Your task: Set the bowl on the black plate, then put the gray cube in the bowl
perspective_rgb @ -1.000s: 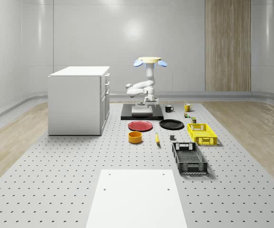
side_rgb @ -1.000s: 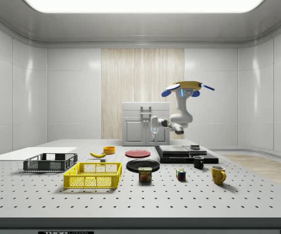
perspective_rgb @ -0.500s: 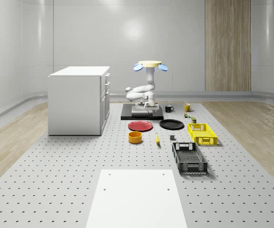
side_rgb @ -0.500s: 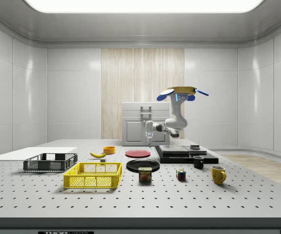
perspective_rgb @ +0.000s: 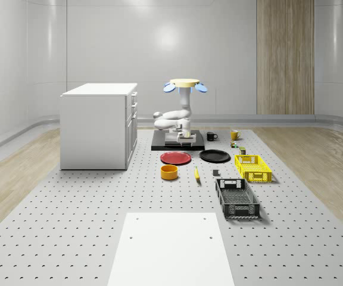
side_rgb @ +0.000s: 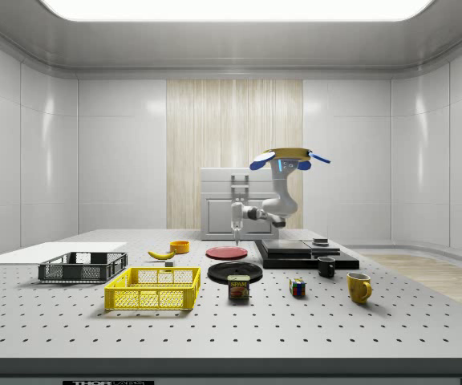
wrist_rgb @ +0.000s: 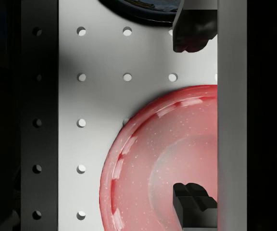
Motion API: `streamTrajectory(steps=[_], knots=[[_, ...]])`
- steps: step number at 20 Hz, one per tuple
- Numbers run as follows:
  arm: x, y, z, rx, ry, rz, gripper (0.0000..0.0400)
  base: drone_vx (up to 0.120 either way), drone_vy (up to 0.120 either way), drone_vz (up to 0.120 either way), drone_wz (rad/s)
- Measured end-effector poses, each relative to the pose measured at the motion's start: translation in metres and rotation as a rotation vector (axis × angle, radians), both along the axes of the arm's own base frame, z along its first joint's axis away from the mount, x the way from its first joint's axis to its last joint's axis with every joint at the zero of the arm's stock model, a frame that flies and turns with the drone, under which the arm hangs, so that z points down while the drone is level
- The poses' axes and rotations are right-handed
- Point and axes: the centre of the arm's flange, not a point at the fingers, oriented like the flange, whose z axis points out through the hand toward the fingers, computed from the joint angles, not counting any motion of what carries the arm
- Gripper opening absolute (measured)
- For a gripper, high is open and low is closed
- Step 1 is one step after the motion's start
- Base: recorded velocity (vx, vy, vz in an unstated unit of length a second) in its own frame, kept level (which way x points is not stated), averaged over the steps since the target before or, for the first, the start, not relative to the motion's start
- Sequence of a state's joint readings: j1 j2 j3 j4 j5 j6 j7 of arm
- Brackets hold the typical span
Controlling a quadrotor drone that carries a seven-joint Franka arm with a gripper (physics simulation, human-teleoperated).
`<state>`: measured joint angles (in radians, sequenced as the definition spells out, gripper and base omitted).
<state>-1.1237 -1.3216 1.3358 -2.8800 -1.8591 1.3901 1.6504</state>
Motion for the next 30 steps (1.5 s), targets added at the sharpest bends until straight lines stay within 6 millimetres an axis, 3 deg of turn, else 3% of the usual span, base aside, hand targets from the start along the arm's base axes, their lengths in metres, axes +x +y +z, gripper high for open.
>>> streamTrajectory(steps=[9, 30], knots=[[0.0, 0.0, 0.0, 0.0, 0.0, 0.0, 0.04, 0.12, -0.12, 0.0, 0.0], [0.0, 0.0, 0.0, 0.0, 0.0, 0.0, 0.04, 0.12, -0.029, 0.0, 0.0]])
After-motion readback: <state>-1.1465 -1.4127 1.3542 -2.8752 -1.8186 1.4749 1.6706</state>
